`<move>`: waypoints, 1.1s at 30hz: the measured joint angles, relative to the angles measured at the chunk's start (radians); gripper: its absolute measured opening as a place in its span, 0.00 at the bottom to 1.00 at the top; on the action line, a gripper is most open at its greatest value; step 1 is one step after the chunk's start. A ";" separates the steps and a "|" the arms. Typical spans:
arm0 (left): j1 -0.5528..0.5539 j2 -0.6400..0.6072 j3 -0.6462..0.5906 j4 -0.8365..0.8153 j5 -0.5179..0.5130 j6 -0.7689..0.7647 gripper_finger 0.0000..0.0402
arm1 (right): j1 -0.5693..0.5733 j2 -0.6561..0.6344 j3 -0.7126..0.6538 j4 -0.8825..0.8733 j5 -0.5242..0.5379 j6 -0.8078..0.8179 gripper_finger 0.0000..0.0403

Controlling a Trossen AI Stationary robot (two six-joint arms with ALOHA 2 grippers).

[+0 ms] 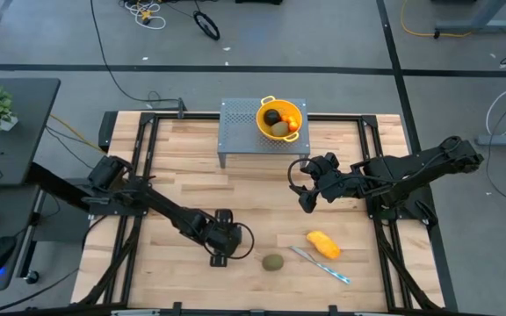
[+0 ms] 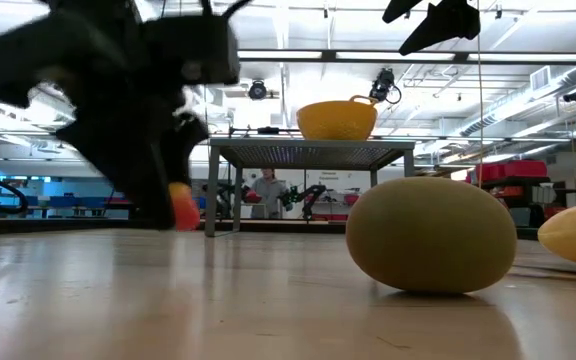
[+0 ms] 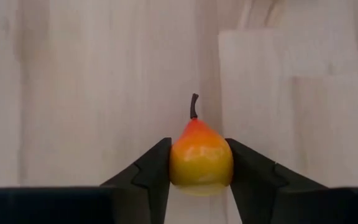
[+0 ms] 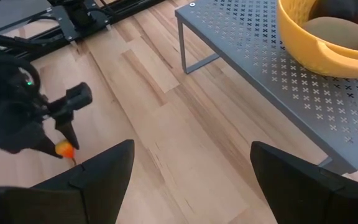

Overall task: Pick & Place Fruit
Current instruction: Put the peach into the yellow strainer bowl on the shelf

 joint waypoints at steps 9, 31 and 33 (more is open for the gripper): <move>0.003 -0.055 0.100 -0.117 -0.083 0.082 0.36 | 0.000 0.001 0.000 0.000 0.000 0.000 0.82; 0.158 -0.315 0.108 -0.210 -0.190 0.182 0.37 | 0.000 0.000 0.000 0.014 0.000 -0.019 0.82; 0.191 -0.346 0.108 -0.207 -0.191 0.202 0.36 | 0.000 0.000 0.000 0.014 0.001 -0.019 0.82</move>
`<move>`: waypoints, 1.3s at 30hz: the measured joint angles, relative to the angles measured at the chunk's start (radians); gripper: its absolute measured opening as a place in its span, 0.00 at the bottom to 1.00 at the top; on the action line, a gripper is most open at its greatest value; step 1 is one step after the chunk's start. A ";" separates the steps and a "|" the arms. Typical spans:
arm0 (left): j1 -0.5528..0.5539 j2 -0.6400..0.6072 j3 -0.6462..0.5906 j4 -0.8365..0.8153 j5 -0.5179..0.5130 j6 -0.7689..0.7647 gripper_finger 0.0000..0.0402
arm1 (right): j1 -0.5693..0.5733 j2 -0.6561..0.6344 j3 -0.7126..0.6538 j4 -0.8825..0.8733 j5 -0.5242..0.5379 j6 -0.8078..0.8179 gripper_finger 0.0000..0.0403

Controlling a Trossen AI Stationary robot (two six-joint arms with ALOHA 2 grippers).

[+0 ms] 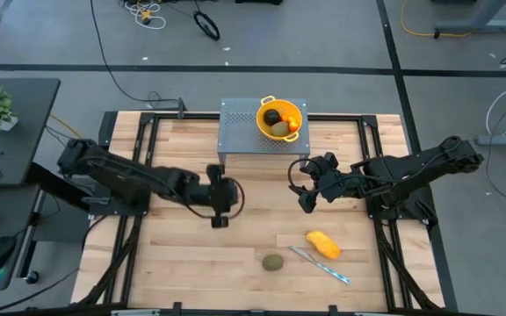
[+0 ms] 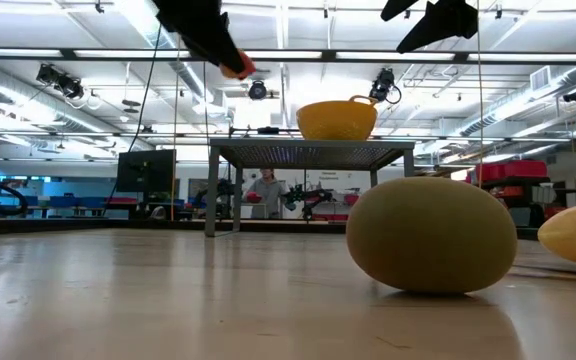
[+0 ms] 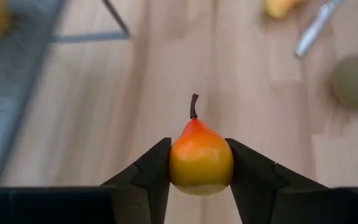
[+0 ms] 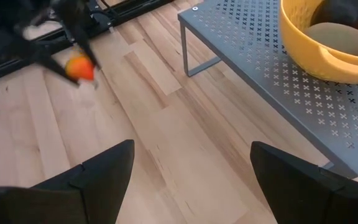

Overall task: Pick & Place Fruit
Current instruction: Put the peach into the yellow strainer bowl on the shelf

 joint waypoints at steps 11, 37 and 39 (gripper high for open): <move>0.191 -0.109 0.000 0.018 0.035 0.132 0.38 | 0.000 0.000 0.000 0.000 0.000 0.000 0.82; 0.538 -0.116 -0.001 0.327 0.310 0.388 0.37 | 0.000 0.000 0.000 0.000 0.035 0.038 0.82; 0.554 -0.116 -0.001 0.330 0.316 0.376 0.38 | 0.000 0.000 0.000 0.001 0.034 0.038 0.82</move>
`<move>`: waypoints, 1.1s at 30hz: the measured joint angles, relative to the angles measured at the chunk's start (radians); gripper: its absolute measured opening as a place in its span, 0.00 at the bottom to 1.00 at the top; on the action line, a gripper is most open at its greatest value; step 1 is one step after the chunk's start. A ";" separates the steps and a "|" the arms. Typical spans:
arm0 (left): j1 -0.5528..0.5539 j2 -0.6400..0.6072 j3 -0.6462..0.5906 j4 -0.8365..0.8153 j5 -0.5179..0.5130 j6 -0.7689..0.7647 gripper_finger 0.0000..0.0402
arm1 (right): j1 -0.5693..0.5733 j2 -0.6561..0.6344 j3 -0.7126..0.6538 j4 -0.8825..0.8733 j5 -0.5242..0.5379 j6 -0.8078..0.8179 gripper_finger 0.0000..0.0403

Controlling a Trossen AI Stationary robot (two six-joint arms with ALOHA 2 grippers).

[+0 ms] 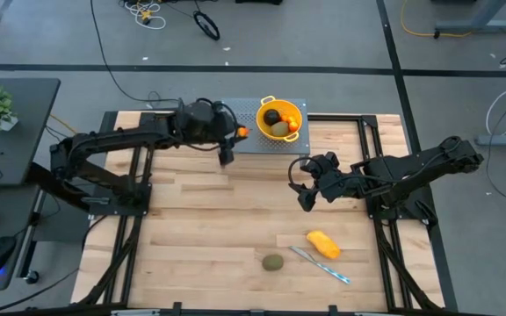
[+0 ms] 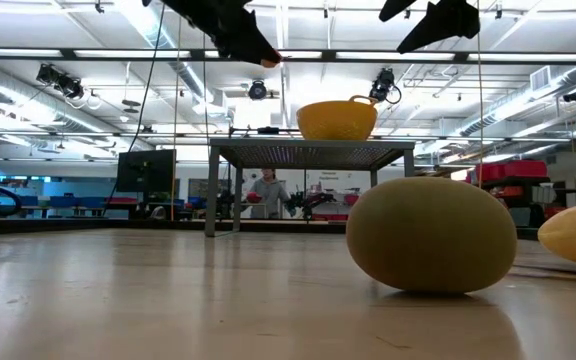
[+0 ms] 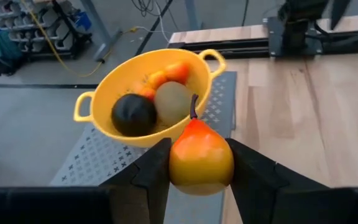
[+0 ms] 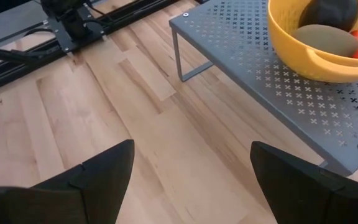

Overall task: Pick & Place Fruit
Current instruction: Put the peach into the yellow strainer bowl on the shelf

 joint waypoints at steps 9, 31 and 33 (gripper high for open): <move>0.035 0.001 0.000 0.046 0.036 -0.025 0.36 | 0.000 0.000 0.000 0.004 -0.007 -0.008 0.82; 0.087 0.232 0.203 0.220 0.141 -0.001 0.37 | -0.002 0.000 0.000 0.003 0.023 -0.011 0.82; 0.088 0.261 0.238 0.220 0.141 0.001 0.37 | -0.002 0.000 0.000 0.003 0.025 -0.011 0.82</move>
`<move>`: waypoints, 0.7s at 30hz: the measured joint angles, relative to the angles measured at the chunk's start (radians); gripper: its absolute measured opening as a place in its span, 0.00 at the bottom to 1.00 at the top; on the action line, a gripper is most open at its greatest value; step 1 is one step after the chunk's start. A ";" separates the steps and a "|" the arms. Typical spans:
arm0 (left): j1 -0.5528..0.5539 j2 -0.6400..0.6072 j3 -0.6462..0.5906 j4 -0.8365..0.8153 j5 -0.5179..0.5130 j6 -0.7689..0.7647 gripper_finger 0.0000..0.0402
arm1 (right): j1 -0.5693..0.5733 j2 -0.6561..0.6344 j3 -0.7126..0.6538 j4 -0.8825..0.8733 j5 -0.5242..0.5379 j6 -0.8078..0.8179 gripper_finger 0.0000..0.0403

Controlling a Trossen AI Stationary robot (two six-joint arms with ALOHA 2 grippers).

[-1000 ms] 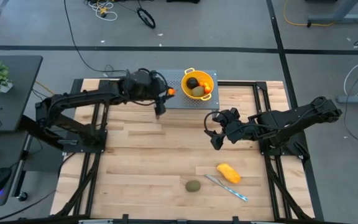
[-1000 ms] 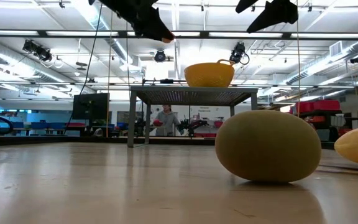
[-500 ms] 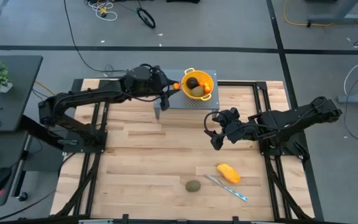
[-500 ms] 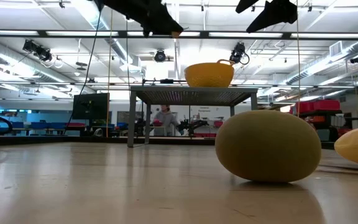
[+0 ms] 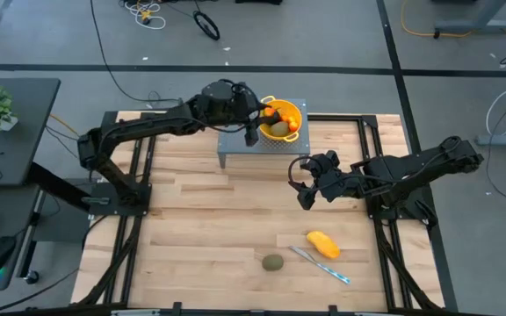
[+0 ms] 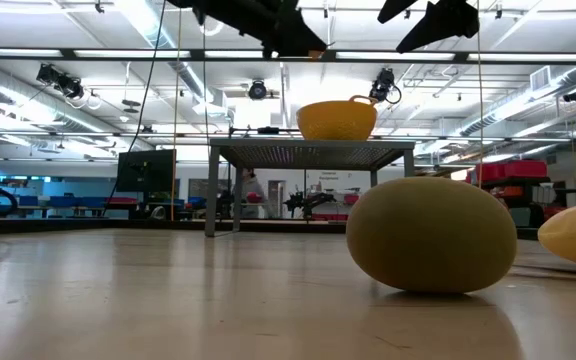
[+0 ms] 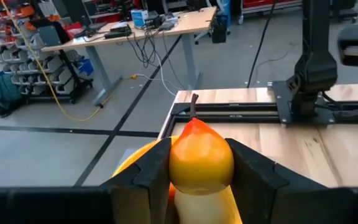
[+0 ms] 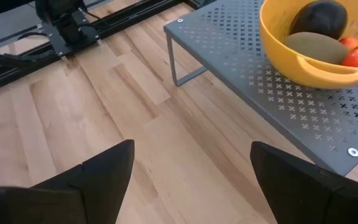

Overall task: Pick & Place Fruit
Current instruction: Put the peach into the yellow strainer bowl on the shelf

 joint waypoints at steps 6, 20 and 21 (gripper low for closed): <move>0.011 0.035 0.028 -0.010 0.000 0.000 0.37 | 0.000 0.000 0.000 0.000 -0.006 0.000 0.82; 0.068 0.113 0.028 -0.040 0.045 -0.063 0.37 | -0.024 0.000 0.000 0.003 -0.007 0.000 0.82; 0.069 0.122 0.027 -0.054 0.045 -0.065 0.37 | -0.025 0.000 0.000 0.003 -0.007 0.000 0.82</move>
